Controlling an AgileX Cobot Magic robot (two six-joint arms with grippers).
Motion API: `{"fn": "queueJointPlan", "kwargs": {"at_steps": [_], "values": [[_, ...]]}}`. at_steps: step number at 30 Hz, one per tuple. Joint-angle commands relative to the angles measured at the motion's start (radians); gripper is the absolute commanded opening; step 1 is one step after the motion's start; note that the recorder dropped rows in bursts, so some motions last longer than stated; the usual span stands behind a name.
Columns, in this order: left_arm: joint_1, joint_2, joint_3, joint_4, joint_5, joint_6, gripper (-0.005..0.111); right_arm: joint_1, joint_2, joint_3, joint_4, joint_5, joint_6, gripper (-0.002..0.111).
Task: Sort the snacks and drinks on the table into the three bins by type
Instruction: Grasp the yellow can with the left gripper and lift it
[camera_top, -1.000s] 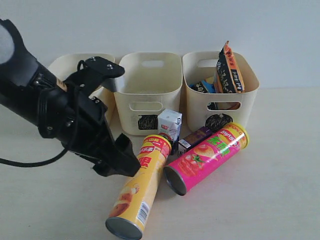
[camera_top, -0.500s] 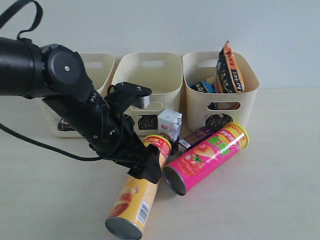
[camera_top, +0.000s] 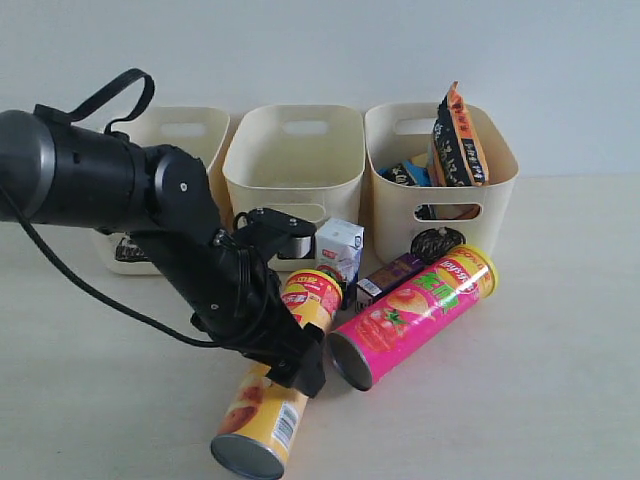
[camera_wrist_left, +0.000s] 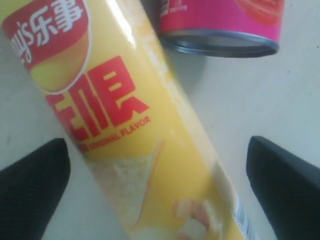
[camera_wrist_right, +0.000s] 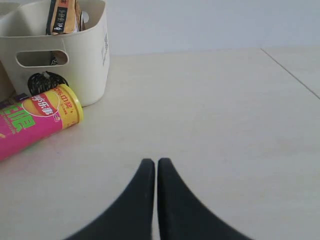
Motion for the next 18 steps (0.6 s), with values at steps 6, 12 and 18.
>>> {"fn": "queueJointPlan", "kwargs": {"at_steps": [6,12,18], "values": [[-0.005,0.061,-0.008,0.022,-0.081,-0.035,0.089,0.000,-0.005,-0.001,-0.006,-0.008,-0.002,0.000],[-0.005,0.098,-0.014,0.033,-0.083,-0.039,0.089,0.000,-0.005,-0.001,-0.006,-0.008,-0.002,0.000],[-0.005,0.125,-0.014,0.039,-0.079,-0.050,0.080,0.000,-0.005,-0.001,-0.006,-0.008,-0.002,0.000]]}}
